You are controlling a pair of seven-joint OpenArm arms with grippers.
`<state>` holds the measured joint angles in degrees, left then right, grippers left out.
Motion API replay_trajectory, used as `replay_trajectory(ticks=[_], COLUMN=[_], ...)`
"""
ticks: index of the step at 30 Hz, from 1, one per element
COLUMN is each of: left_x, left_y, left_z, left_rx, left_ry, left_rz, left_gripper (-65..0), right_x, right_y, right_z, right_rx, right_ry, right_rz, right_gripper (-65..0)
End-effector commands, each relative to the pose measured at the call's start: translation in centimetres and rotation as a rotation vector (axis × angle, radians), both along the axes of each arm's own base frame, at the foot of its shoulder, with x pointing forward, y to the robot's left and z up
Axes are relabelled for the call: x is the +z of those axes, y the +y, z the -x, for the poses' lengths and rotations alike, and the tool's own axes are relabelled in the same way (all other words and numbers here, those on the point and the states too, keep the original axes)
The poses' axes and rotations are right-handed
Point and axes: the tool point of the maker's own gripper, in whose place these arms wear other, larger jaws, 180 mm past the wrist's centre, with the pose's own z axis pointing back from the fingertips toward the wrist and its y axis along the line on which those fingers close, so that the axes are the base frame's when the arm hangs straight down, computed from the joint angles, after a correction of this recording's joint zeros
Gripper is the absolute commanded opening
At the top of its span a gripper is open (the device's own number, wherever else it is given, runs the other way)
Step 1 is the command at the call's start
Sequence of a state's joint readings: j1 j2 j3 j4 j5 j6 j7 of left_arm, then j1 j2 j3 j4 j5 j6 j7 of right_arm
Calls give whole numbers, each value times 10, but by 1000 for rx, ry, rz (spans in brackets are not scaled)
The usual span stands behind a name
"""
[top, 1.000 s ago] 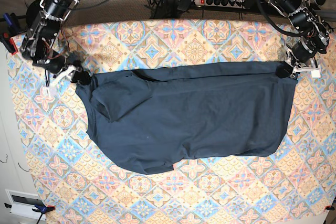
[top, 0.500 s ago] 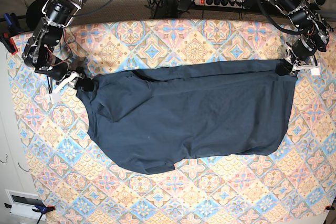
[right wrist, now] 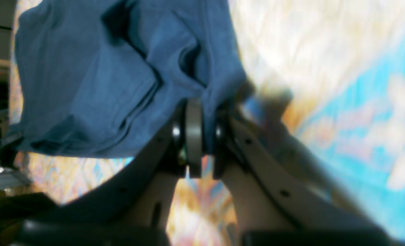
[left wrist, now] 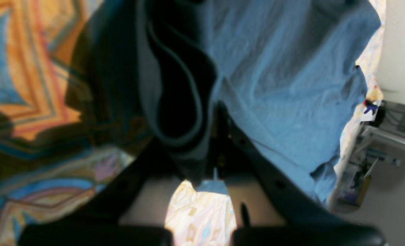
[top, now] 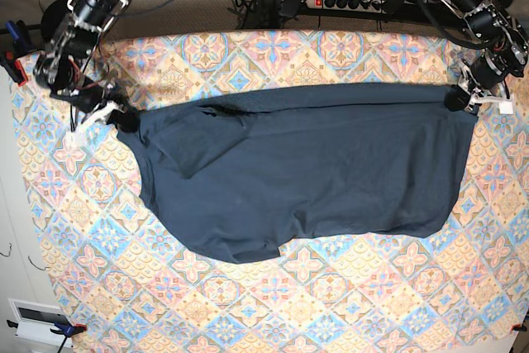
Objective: Layout the t-shirt on the table in an organized manner, then fold the t-shirt properly
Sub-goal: 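Drag the folded edge with both grippers back toward the robot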
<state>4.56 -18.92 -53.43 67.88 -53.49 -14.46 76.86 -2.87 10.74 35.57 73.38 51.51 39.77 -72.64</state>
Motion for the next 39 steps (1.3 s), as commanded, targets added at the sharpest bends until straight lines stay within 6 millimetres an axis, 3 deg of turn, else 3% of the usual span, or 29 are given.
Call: replay_trajectory(ticks=[1,5,12,15,18,23,29,36,39], left_x=[11,3,-7,-11,-2,12,8,22,22], left_y=[12,7,7,8,10,13,11,6,6], left_z=[-3,11,35,49,54,49,59,57,60], left_rx=[4,-21,-20,-23,-43,-65,-83,-87,-82], left_ry=[-22,24,78,107,104,80,112,52,52], left_rz=[-37,-20,-17,-25,-74,-125,-117,-97,-93], left_gripper=[-650,-650,-650,-650,-650,-650,-649,-424,-344], right_x=[9,-2,15,21,19,19,15,12,15], right_y=[-15,-15,-26,-28,-28,-28,-28,-29,-40], right_z=[2,34,69,73,77,77,88,95,98], right_rx=[-6,-9,-6,0,1,1,1,-1,-34], right_ry=[-22,35,22,13,23,25,48,65,64], right_rz=[27,0,75,99,100,101,103,104,117], right_gripper=[-643,-643,-643,-644,-644,-643,-632,-502,-487])
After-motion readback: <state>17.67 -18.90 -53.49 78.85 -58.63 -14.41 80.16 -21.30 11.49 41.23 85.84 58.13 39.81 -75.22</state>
